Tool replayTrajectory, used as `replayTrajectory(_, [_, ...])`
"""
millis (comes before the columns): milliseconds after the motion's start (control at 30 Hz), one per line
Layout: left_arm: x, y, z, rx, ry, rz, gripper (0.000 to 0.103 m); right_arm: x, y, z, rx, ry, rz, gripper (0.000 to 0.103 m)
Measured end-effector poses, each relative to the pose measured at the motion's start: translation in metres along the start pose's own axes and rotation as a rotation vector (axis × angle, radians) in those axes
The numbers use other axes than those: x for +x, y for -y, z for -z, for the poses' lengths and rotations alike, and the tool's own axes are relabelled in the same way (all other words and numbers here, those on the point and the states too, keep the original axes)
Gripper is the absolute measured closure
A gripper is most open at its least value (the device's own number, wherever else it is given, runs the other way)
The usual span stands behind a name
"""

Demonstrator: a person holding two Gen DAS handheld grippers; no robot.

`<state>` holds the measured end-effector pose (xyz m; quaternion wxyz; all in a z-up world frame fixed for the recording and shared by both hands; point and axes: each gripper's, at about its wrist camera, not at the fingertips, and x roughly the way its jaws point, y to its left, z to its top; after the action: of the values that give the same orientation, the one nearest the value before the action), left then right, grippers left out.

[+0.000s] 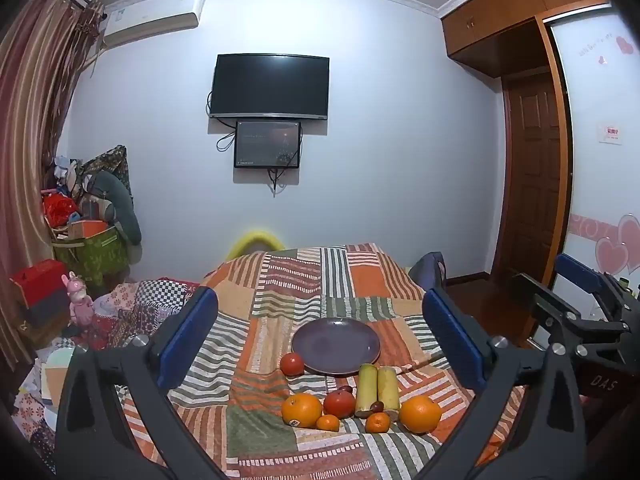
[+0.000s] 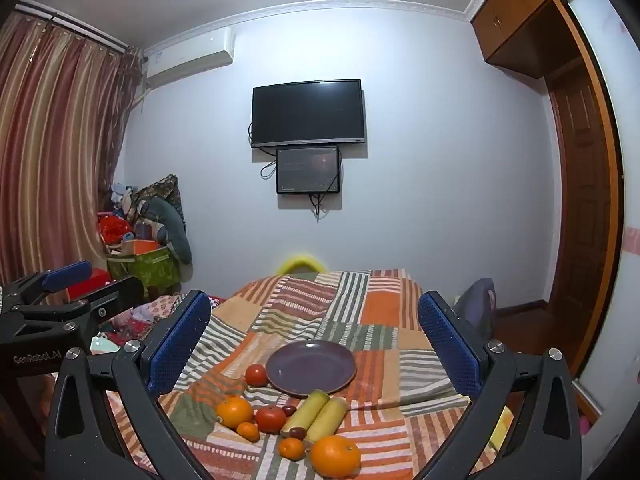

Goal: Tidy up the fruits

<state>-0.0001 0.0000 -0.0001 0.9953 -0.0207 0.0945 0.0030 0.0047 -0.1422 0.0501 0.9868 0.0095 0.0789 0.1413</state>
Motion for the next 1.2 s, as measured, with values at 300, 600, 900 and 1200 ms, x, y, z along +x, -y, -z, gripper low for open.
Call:
replayTrajectory(300, [-0.001,0.002,0.0,-0.006,-0.005,-0.01,0.0,-0.001,0.001,-0.001,0.005,0.0,0.003,0.0])
replayTrajectory(600, [0.003,-0.001,0.0,-0.011,-0.008,-0.007,0.0,-0.004,0.002,-0.004,0.023,-0.001,-0.002,0.0])
replayTrajectory(900, [0.003,-0.002,0.002,-0.012,-0.007,-0.007,0.0,0.001,0.002,-0.001,0.033,-0.002,-0.002,0.0])
replayTrajectory(1200, [0.004,-0.001,0.001,-0.01,-0.017,-0.001,0.0,0.001,0.005,0.002,0.041,0.001,0.001,0.0])
